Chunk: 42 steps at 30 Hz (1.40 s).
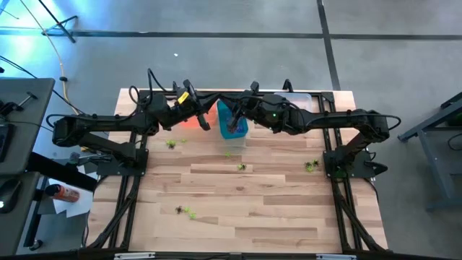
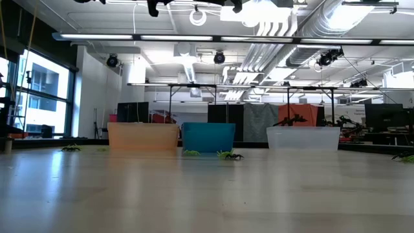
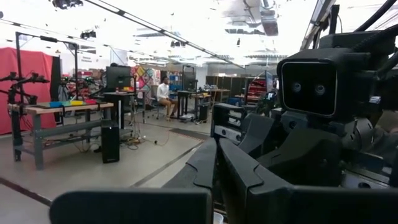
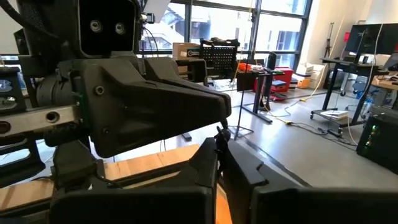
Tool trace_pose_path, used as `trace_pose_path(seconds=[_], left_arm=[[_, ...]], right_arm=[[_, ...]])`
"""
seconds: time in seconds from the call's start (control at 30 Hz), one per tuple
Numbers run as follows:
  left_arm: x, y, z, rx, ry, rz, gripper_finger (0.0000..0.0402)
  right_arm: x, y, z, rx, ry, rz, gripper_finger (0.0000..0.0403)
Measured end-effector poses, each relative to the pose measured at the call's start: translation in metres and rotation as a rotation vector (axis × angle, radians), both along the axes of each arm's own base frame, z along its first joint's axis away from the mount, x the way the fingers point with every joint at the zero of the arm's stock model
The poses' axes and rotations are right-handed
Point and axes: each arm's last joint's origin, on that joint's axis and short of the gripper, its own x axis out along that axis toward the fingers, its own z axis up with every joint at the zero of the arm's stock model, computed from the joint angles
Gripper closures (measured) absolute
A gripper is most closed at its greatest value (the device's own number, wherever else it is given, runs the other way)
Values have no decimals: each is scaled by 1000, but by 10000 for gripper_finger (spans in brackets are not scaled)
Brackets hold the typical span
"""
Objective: Sort Halloween decoration
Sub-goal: Put the black spider toy into the transparent bin
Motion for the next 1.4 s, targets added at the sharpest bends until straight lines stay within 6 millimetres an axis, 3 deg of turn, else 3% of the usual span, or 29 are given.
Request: trace_pose_path(seconds=[0.13,0.3,0.47,0.63,0.8,0.9,0.97,1.1,1.23,1.4], left_arm=[[0,0,-2,18,35,6,369],[-15,4,-3,12,156,55,296],[-53,9,5,-34,253,196,219],[-86,9,0,-78,316,228,179],[-98,7,-37,-185,240,209,175],[-100,6,-64,-298,172,195,174],[-100,6,-77,-375,134,185,174],[-100,6,-86,-455,105,178,174],[-100,6,-83,-411,96,177,174],[-100,6,-80,-402,69,176,174]], right_arm=[[0,0,0,3,-1,-1,398],[-6,-1,1,-26,58,-22,400],[-31,-8,4,-20,235,-68,401],[-74,-25,-1,26,462,-228,402],[-125,-51,-46,208,499,-407,402],[-156,-69,-80,447,407,-564,402],[-170,-84,-99,632,369,-582,402],[-180,-117,-121,821,362,-626,403],[-187,-147,-150,920,404,-771,403],[-190,-171,-190,1067,493,-832,403]])
